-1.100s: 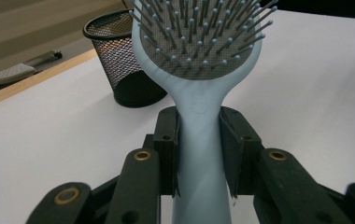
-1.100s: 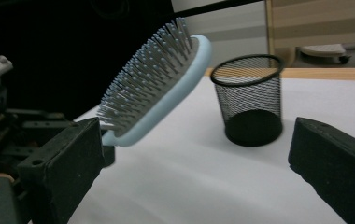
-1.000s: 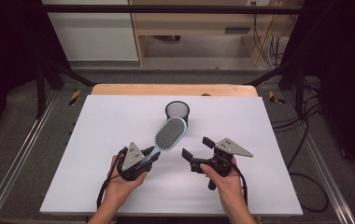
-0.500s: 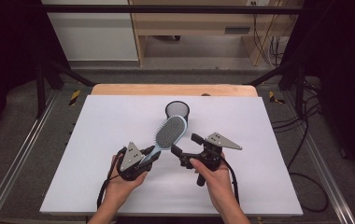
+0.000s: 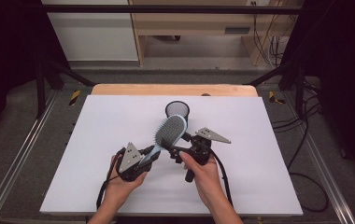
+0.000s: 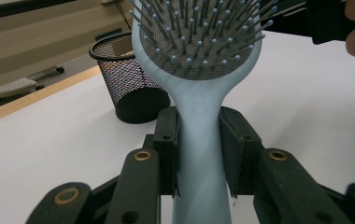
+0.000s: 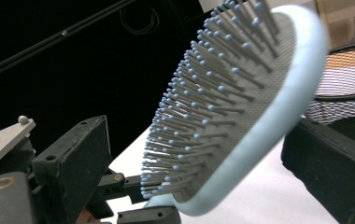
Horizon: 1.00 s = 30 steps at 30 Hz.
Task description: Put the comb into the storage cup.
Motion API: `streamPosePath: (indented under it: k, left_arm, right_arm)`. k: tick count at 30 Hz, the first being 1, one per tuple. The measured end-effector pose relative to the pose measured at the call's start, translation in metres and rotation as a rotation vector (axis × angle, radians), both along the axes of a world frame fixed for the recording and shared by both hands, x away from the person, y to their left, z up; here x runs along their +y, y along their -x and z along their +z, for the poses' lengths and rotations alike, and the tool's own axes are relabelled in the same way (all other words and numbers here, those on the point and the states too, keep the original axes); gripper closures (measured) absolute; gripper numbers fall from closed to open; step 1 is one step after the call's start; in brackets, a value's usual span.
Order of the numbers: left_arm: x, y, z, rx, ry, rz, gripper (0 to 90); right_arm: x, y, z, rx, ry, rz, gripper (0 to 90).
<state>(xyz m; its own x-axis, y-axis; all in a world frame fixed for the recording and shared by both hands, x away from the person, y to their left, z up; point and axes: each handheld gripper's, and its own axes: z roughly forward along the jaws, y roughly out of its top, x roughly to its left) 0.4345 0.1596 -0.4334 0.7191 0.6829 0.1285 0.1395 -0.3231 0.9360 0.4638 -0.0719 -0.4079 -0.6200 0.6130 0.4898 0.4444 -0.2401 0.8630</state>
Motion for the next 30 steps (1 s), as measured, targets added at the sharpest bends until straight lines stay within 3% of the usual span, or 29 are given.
streamPosePath:
  k: [10, 21, 30]
  left_arm:
    - [-0.0017, 0.0023, 0.0011, -0.017, -0.004, -0.006, 69.6]
    - [-0.0048, 0.0037, 0.0003, -0.018, -0.007, -0.015, 69.6]
    - [-0.0039, 0.0032, 0.0003, -0.011, 0.015, -0.015, 69.7]
  right_arm:
    - [0.0013, -0.0076, -0.0003, 0.048, -0.086, -0.009, 23.3]
    - [-0.001, -0.0095, 0.0003, 0.05, -0.104, -0.005, 30.2]
    - [-0.0024, -0.0102, 0.0001, 0.055, -0.122, -0.006, 37.9]
